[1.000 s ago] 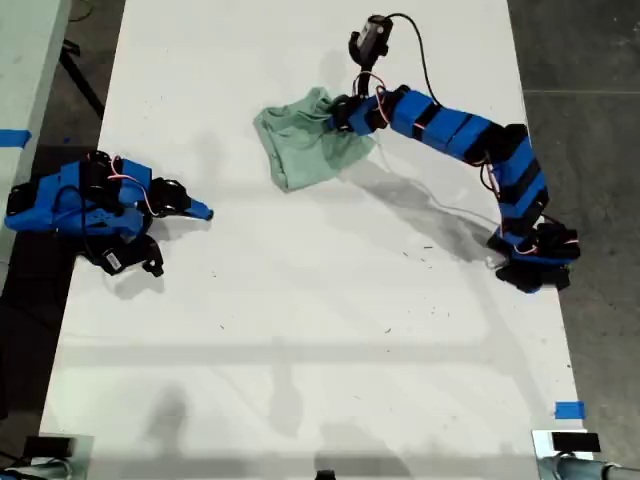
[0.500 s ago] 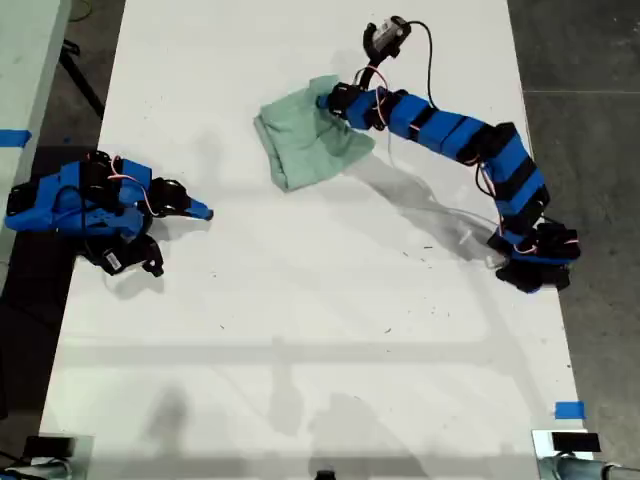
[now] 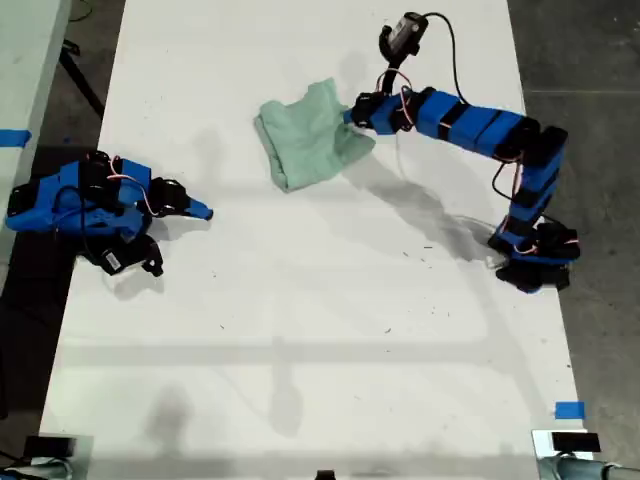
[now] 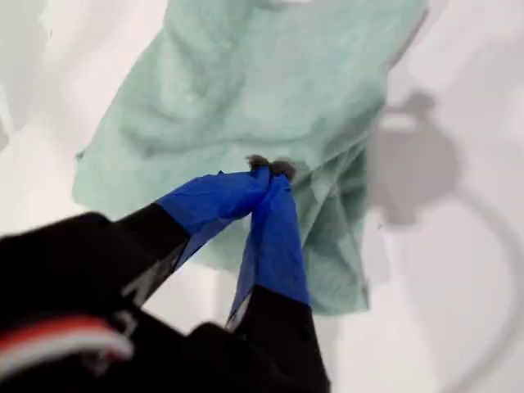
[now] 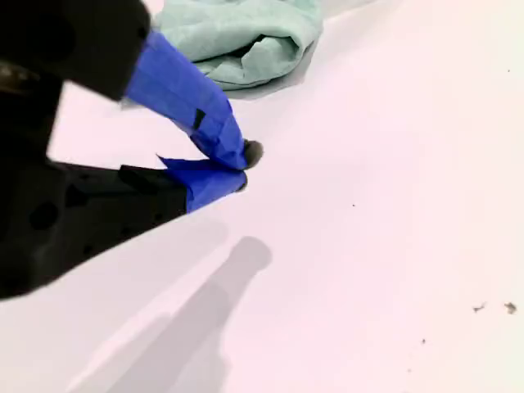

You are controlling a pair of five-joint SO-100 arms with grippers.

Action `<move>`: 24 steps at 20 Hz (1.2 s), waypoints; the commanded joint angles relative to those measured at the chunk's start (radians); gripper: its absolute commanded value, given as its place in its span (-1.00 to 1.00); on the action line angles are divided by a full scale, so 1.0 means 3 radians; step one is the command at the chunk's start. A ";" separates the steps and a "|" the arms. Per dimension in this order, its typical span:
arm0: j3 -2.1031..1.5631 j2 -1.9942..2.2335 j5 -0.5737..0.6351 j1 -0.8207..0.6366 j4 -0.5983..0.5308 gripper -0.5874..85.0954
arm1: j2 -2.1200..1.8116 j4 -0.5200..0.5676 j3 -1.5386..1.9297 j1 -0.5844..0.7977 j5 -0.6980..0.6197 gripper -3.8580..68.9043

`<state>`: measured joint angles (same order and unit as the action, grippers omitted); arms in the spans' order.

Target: Fold t-shirt

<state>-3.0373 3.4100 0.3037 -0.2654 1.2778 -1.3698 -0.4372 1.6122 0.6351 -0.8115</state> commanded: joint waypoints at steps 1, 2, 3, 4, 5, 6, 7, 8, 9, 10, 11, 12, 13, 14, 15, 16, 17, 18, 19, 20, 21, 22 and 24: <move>0.0015 0.0026 -0.0031 -0.0041 -0.0015 -0.96 | -0.1186 -0.0470 0.0701 -0.0312 0.0066 -0.94; 0.0015 0.0026 -0.0031 -0.0036 -0.0015 -0.90 | -0.1554 -0.0568 0.1104 -0.0414 0.0230 -0.94; 0.0020 0.0026 -0.0031 -0.0031 -0.0015 -0.89 | -0.1933 -0.0624 0.1544 -0.0527 0.0414 -0.94; 0.0026 0.0026 -0.0031 -0.0026 -0.0026 -0.89 | -0.2332 -0.0670 0.2015 -0.0629 0.0670 -0.94; 0.0026 0.0026 -0.0031 -0.0010 -0.0026 -0.89 | -0.2736 -0.0711 0.2485 -0.0752 0.0926 -0.94; 0.0031 0.0026 -0.0031 0.0005 0.0036 -0.89 | -0.3140 -0.0752 0.2940 -0.0874 0.1212 -0.94; 0.0031 0.0026 -0.0031 0.0005 0.0097 -0.90 | -0.3523 -0.0818 0.3344 -0.1002 0.1534 -0.94; 0.0036 0.0026 -0.0031 0.0000 0.0051 -0.90 | -0.3840 -0.0905 0.3676 -0.1156 0.1836 -0.94; 0.0036 0.0031 -0.0031 -0.0041 0.0138 -0.90 | -0.4101 -0.0992 0.3937 -0.1304 0.2117 -0.94; 0.0026 0.0031 0.0041 -0.0092 0.0240 -0.93 | -0.4270 -0.1043 0.4121 -0.1437 0.2362 -0.94; 0.0026 0.0031 0.0046 -0.0118 0.0245 -0.92 | -0.4351 -0.1089 0.4224 -0.1524 0.2552 -0.94; 0.0026 0.0031 0.0046 -0.0128 0.0245 -0.92 | -0.4382 -0.1202 0.4270 -0.1585 0.2756 -0.94; 0.0026 0.0031 0.0046 -0.0128 0.0245 -0.92 | -0.4392 -0.1355 0.4295 -0.1616 0.2971 -0.94; 0.0026 0.0031 0.0046 -0.0128 0.0245 -0.92 | -0.4403 -0.1452 0.4336 -0.1636 0.3216 -0.94; 0.0026 0.0031 0.0046 -0.0128 0.0245 -0.92 | -0.4443 -0.1473 0.4408 -0.1646 0.3431 -0.94; 0.0026 0.0031 0.0046 -0.0128 0.0245 -0.92 | -0.4525 -0.1539 0.4484 -0.1667 0.3682 -0.94; 0.0026 0.0031 0.0046 -0.0128 0.0245 -0.92 | -0.4668 -0.1682 0.4561 -0.1682 0.3958 -0.94; 0.0026 0.0031 0.0046 -0.0128 0.0245 -0.92 | -0.4929 -0.1764 0.4658 -0.1692 0.4101 -0.94; 0.0026 0.0031 0.0046 -0.0128 0.0245 -0.92 | -0.5384 -0.1810 0.4812 -0.1708 0.4167 -0.94; 0.0026 0.0031 0.0046 -0.0128 0.0245 -0.92 | -0.5972 -0.2122 0.4888 -0.1754 0.3932 -0.94; 0.0026 0.0031 0.0046 -0.0128 0.0245 -0.92 | -0.6606 -0.2490 0.4888 -0.1718 0.3319 -0.90; 0.0026 0.0031 0.0046 -0.0128 0.0245 -0.92 | -0.6888 -0.2429 0.4868 -0.1677 0.2004 -0.86; 0.0026 0.0031 0.0046 -0.0123 0.0245 -0.92 | -0.6857 -0.2603 0.4827 -0.1723 0.1447 -0.87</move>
<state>-3.0373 3.4131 0.3099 -0.2930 1.3484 -3.3794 -1.1934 3.0787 0.1273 -0.0644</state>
